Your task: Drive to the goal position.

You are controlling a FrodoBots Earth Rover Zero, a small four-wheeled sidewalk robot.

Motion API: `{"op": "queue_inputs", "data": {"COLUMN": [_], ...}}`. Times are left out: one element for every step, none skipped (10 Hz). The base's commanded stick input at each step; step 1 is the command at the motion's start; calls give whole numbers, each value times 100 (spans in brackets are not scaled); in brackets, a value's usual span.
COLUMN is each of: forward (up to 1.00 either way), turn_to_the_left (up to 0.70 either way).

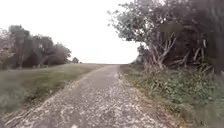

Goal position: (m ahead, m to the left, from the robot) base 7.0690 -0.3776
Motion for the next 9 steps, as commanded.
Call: {"op": "queue_inputs", "data": {"forward": [70, 70, 70, 70, 70, 70, 70, 70, 70], "turn_to_the_left": [0, 0, 0, 0, 0, 0, 0, 0, 0]}}
